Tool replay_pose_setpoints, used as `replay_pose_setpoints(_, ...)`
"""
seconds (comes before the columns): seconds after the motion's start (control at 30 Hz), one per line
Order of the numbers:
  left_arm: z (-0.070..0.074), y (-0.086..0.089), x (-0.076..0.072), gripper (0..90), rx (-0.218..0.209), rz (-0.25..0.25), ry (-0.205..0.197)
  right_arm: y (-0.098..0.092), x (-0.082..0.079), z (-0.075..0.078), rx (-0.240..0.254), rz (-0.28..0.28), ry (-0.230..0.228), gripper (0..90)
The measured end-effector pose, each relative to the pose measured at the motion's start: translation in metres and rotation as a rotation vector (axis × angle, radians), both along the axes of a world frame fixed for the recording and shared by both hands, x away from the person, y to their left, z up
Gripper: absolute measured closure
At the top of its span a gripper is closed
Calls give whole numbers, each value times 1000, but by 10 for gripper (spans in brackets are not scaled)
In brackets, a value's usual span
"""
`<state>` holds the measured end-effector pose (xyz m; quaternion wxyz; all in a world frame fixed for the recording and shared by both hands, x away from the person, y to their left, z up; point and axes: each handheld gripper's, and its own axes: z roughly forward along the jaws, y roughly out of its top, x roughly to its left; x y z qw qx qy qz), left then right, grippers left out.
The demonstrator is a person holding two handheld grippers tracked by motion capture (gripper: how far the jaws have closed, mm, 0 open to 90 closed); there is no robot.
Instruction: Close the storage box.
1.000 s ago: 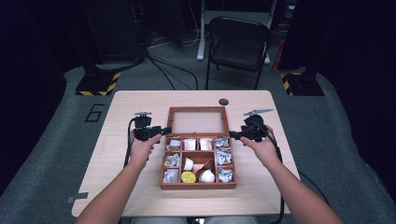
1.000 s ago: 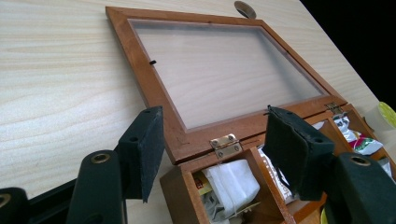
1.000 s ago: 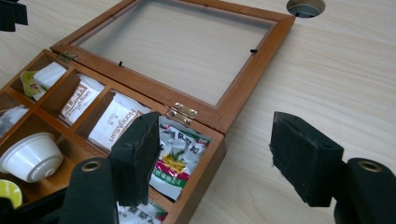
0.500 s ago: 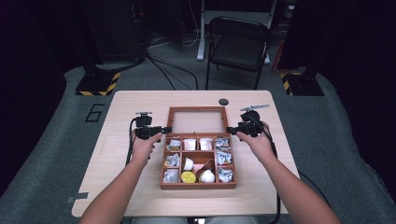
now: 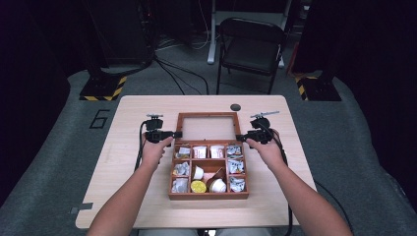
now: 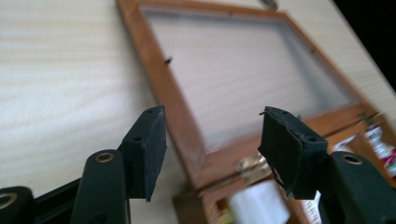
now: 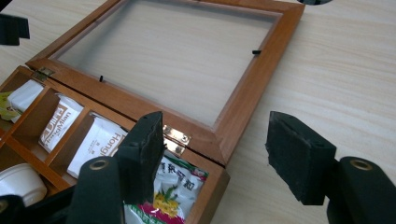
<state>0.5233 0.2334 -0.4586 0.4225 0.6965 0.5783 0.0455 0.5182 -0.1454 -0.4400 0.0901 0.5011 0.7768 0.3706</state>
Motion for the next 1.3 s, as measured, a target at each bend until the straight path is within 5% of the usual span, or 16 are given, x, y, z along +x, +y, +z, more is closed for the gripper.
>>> replay_pose_setpoints(0.1, 1, -1, 5, 406, 16, 5, 0, 3, 3, 2, -12, 3, -3, 366)
replay_pose_setpoints(0.2, -2, 1, 9, 405, -42, 34, 10, 9, 9, 5, -8, -4, -4, 366)
replay_pose_setpoints(0.4, -9, 1, 14, 398, -4, 26, 24, 16, 24, 4, -29, -10, -1, 364)
replay_pose_setpoints(1.0, -22, -11, 17, 349, -3, 13, 41, 19, 27, -23, 15, -36, 68, 324)
replay_pose_setpoints(1.3, -24, -13, 18, 341, 1, 16, 46, 24, 27, -26, 19, -32, 60, 318)
